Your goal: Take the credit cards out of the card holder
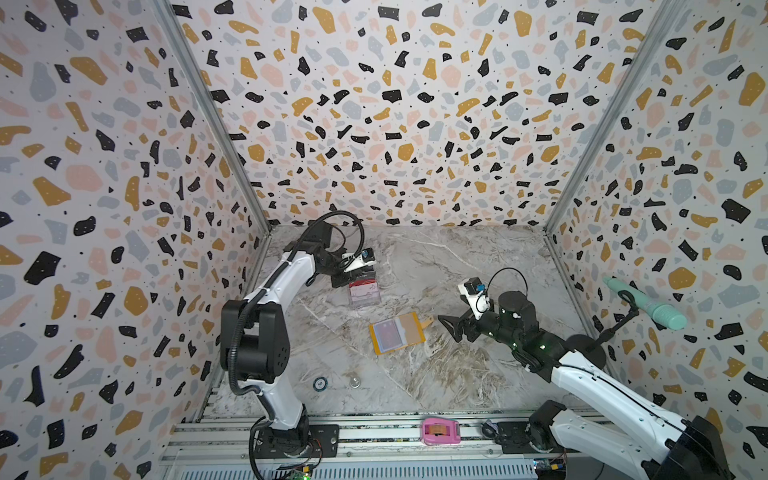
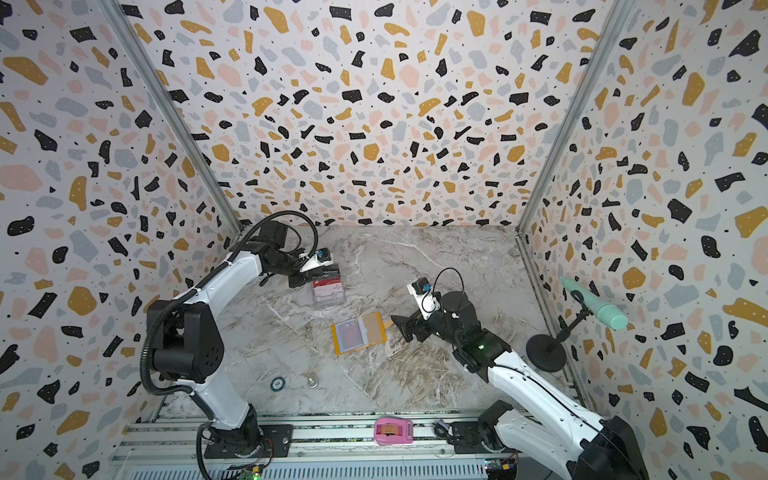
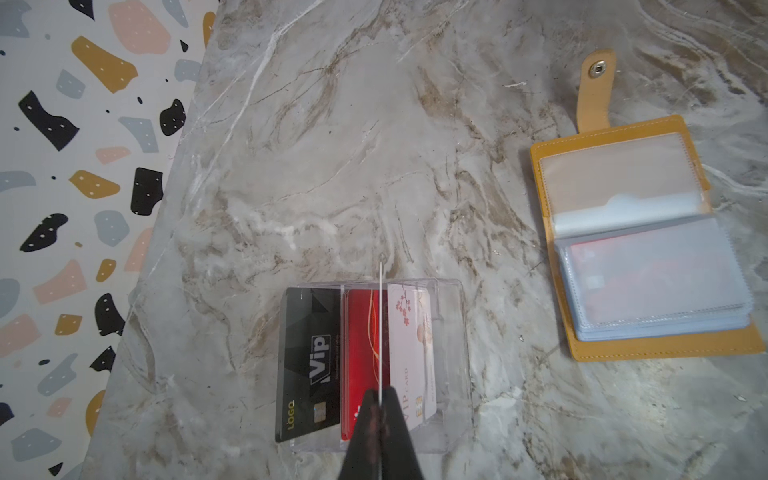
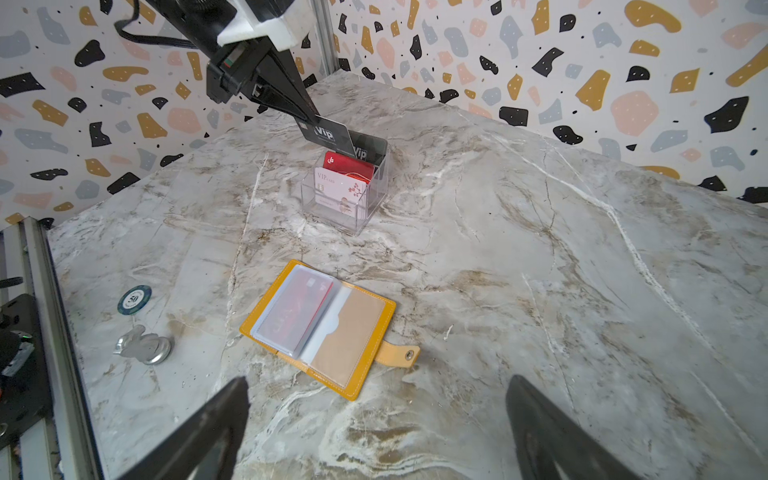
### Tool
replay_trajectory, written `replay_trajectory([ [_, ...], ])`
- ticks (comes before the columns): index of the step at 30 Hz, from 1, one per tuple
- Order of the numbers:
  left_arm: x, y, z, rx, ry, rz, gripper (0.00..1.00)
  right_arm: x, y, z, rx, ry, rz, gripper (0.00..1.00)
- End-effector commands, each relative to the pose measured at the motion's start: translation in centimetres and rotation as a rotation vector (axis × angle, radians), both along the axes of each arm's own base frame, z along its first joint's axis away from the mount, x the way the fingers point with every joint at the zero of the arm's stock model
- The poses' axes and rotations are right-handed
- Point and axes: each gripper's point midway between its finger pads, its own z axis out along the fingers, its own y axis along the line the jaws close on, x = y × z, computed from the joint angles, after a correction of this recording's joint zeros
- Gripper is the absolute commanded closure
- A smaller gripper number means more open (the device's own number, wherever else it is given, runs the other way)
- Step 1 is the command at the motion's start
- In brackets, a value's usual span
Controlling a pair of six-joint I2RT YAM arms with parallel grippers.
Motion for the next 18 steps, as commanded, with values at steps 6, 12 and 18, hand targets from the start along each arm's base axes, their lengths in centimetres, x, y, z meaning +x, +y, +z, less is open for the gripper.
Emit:
replay_trajectory([
  [6, 3.0, -0.1, -0.3, -0.041, -0.083, 0.012, 1.00, 0.1, -0.3, 0.1, 0.012, -0.003, -0.021, 0.03],
  [12, 3.7, 0.5, -1.5, -0.031, -0.059, 0.019, 1.00, -0.1, -0.4, -0.3, 0.012, 0.009, -0.021, 0.03],
  [18, 4.2, 1.2, -2.5, -0.020, -0.051, 0.033, 1.00, -0.1, -0.3, -0.4, 0.011, 0.012, -0.018, 0.03],
])
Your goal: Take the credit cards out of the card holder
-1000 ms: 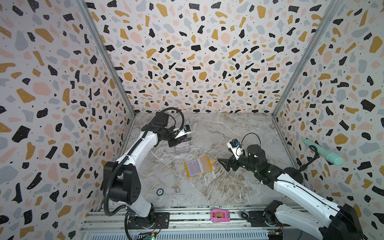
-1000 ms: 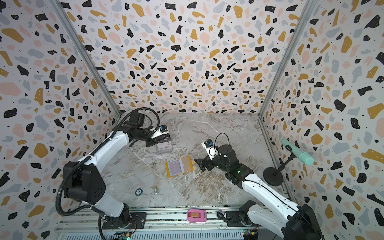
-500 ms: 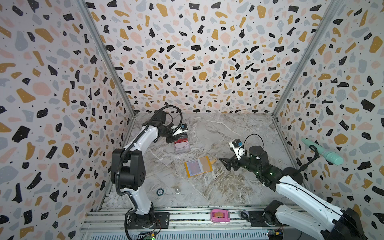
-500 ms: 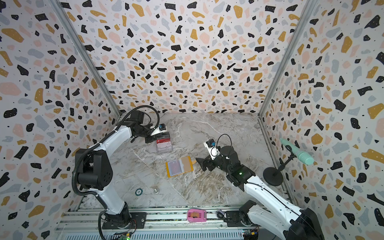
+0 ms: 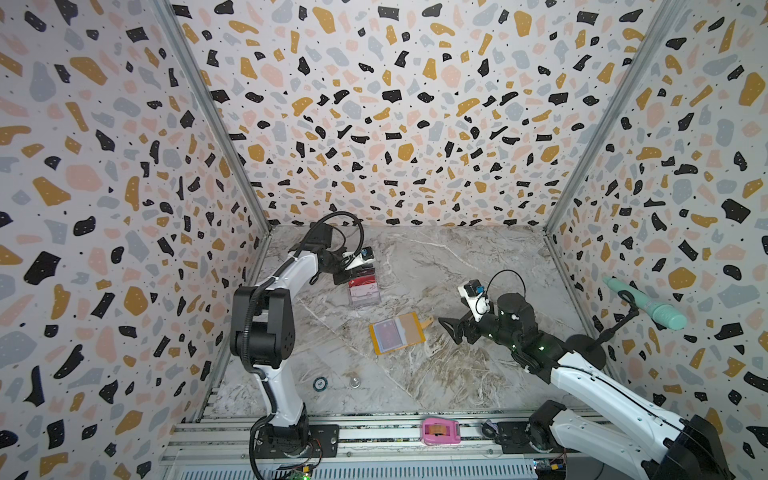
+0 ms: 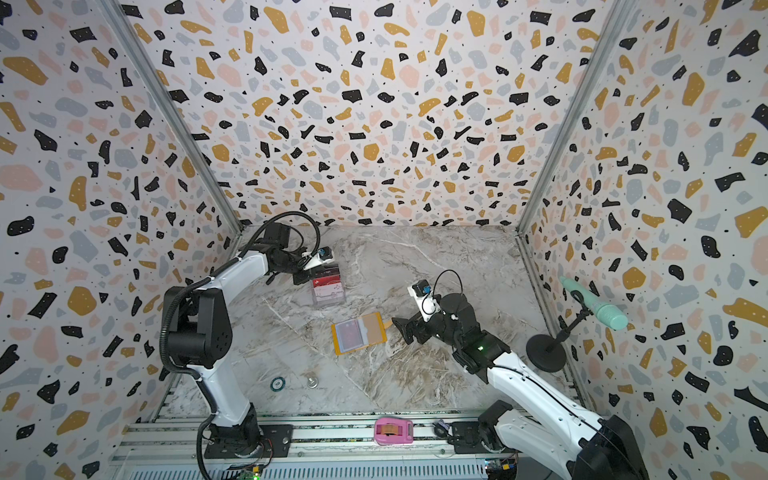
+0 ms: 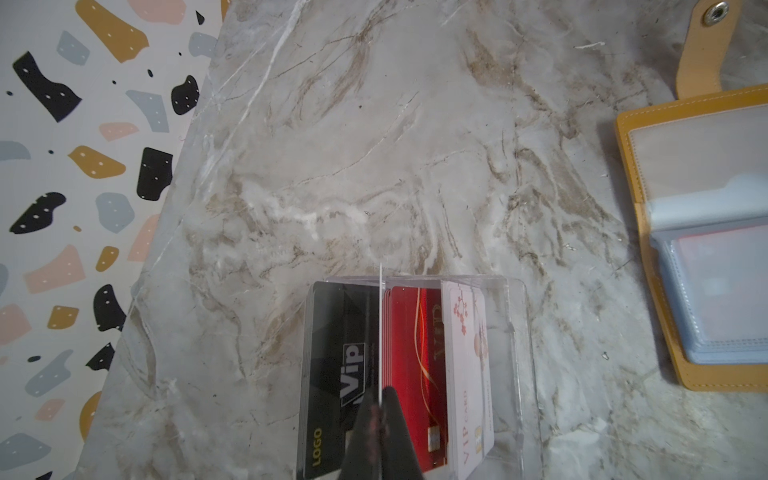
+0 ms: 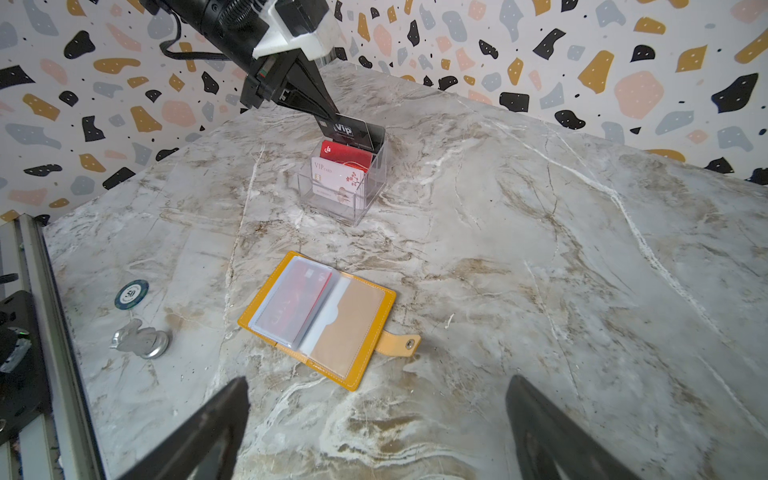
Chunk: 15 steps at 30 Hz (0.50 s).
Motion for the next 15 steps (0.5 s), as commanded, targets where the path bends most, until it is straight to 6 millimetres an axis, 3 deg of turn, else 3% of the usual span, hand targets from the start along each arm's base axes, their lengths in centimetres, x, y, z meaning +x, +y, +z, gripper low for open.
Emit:
replay_trajectory([
  [1, 1.03, 0.14, 0.74, -0.012, -0.037, -0.002, 1.00, 0.07, -0.12, 0.47, 0.014, -0.013, -0.009, 0.03],
  [15, 1.83, 0.11, -0.09, -0.031, -0.015, 0.007, 1.00, 0.03, -0.11, 0.08, 0.013, -0.006, -0.006, 0.03],
])
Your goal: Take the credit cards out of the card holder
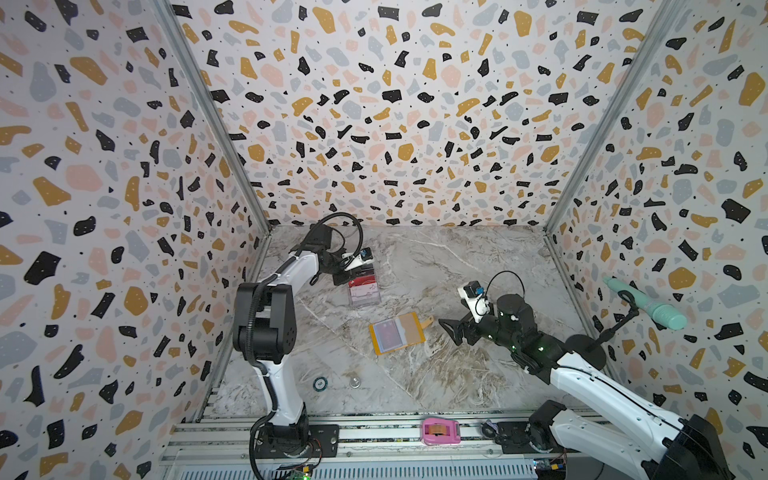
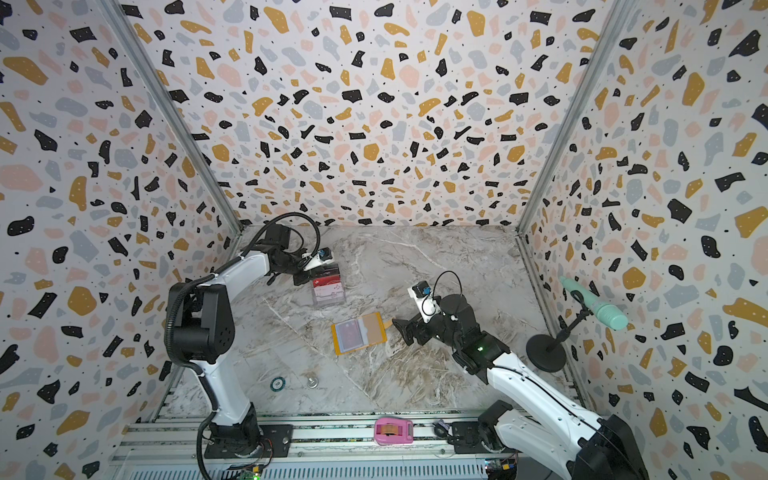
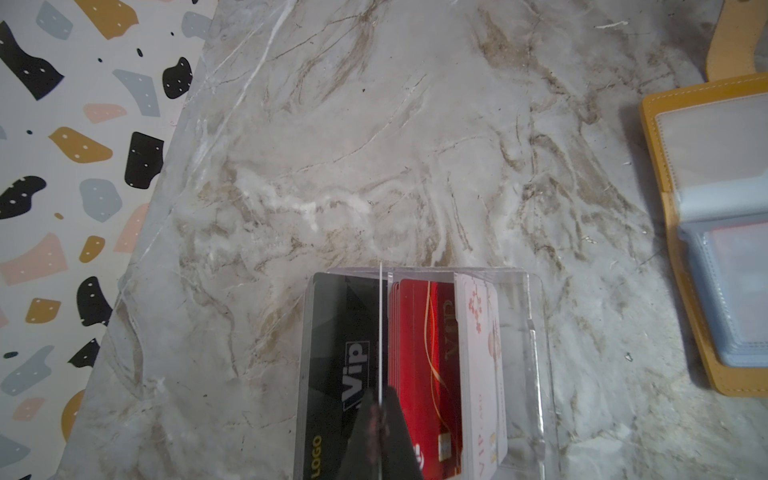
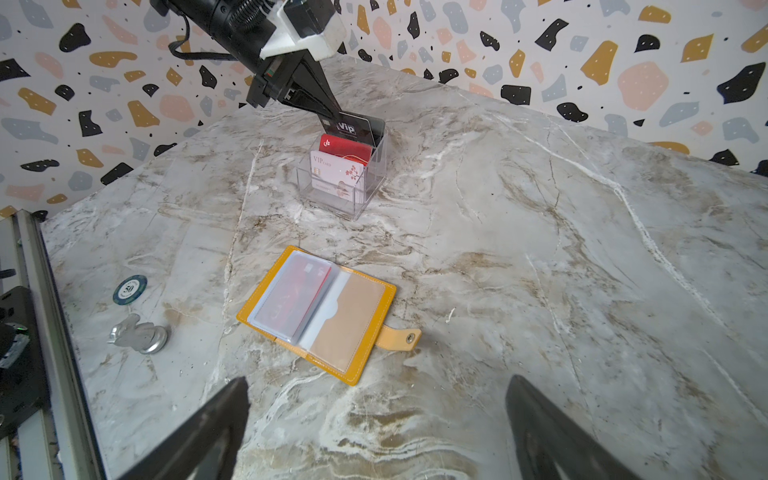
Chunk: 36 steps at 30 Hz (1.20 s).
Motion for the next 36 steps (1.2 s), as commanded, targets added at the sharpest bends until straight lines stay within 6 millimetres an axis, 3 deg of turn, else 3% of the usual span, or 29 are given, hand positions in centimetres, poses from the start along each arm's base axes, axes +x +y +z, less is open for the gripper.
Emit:
replay_trajectory([
  [1, 1.06, -0.24, 0.94, -0.031, -0.022, -0.002, 1.00, 0.11, -0.04, 0.55, 0.018, -0.014, -0.006, 0.03],
  [26, 1.43, 0.20, 0.31, -0.071, 0.063, 0.029, 0.91, 0.00, -0.08, 0.82, 0.019, -0.017, -0.004, 0.03],
  [36, 1.96, 0.29, 0.14, -0.085, 0.108, 0.069, 0.79, 0.24, -0.58, 1.35, 0.021, -0.038, -0.034, 0.03],
])
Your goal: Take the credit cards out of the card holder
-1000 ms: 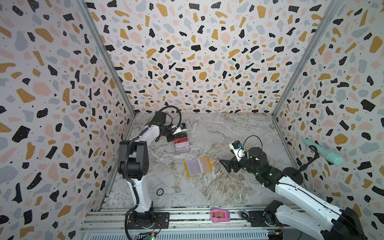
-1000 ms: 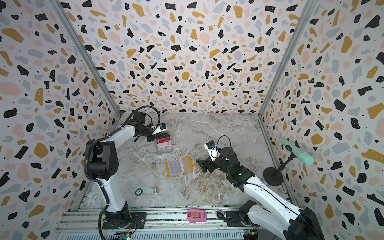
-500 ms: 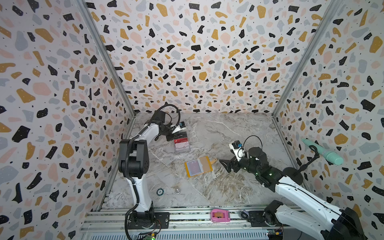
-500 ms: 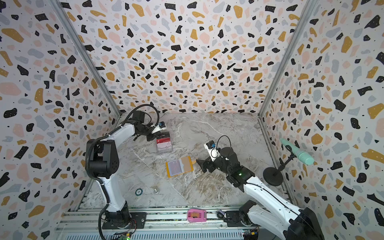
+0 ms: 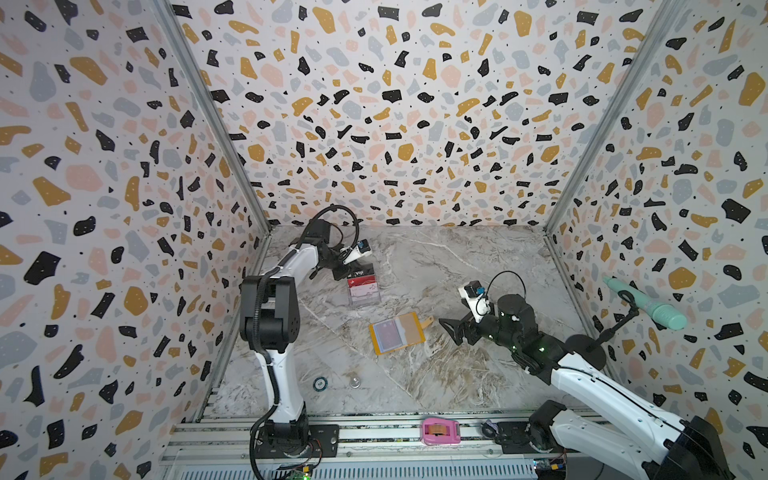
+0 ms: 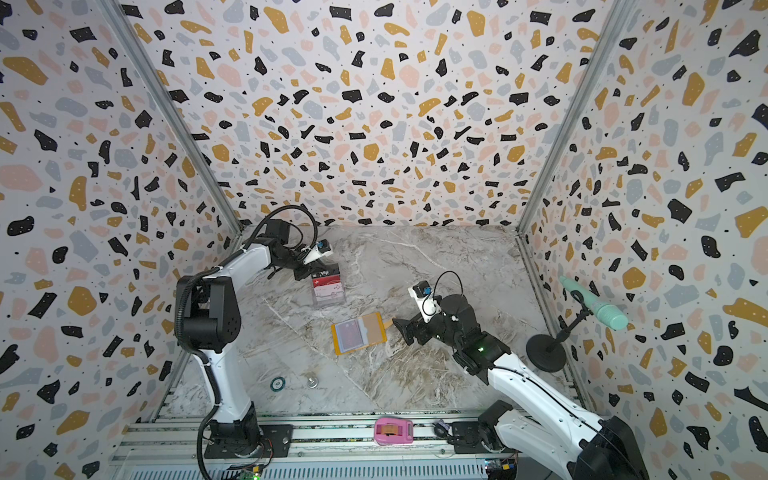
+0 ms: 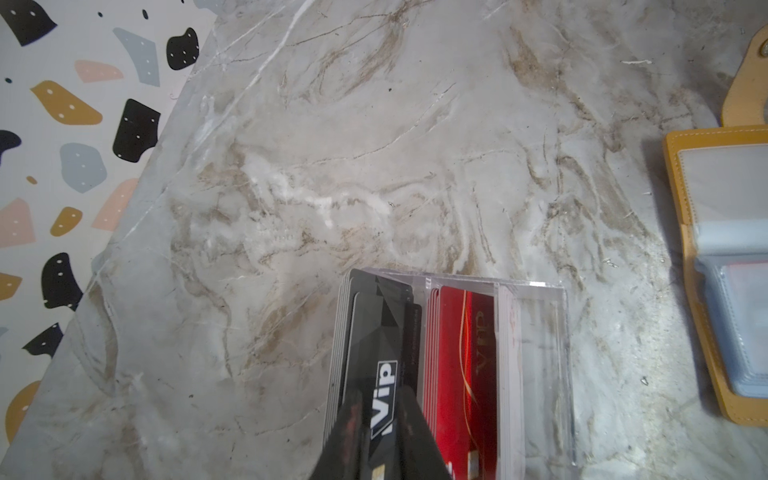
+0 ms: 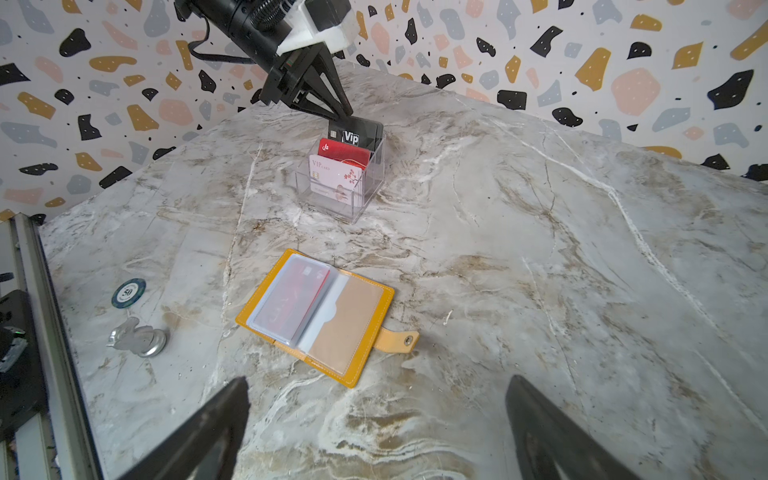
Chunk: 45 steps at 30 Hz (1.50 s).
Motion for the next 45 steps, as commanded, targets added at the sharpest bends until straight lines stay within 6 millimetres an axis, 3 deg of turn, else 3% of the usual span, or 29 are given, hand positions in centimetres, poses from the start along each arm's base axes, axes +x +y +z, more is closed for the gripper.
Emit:
replay_trajectory([
  [1, 0.3, 0.1, 0.6, -0.027, 0.018, 0.029, 0.79, 0.2, -0.4, 1.0, 0.017, -0.028, -0.027, 0.03],
  [11, 1.0, 0.1, 1.7, -0.053, -0.010, 0.074, 0.75, 0.4, -0.5, 0.8, 0.014, -0.029, -0.036, 0.03],
  [17, 3.3, 0.9, 3.6, -0.131, 0.022, 0.300, 0.64, 0.6, -0.6, 0.4, 0.006, -0.014, -0.047, 0.03],
  [22, 4.4, 1.5, 5.6, -0.170, 0.021, 0.413, 0.60, 0.7, -0.5, 0.2, 0.001, -0.005, -0.045, 0.03],
  [28, 3.4, 1.5, 9.1, -0.170, -0.064, 0.381, 0.59, 0.5, -0.6, 0.1, 0.014, -0.001, -0.049, 0.03],
  [35, 2.9, 3.5, 12.7, -0.274, -0.127, 0.618, 0.50, 0.6, -0.2, 0.4, 0.018, 0.022, -0.042, 0.03],
  [40, 0.5, 4.7, 15.6, -0.432, -0.177, 0.785, 0.50, 0.9, 0.3, 0.7, 0.015, 0.039, -0.032, 0.03],
  [45, -2.5, 5.3, 15.7, -0.506, -0.114, 0.904, 0.50, 1.6, 0.3, 0.8, 0.015, 0.062, -0.055, 0.03],
])
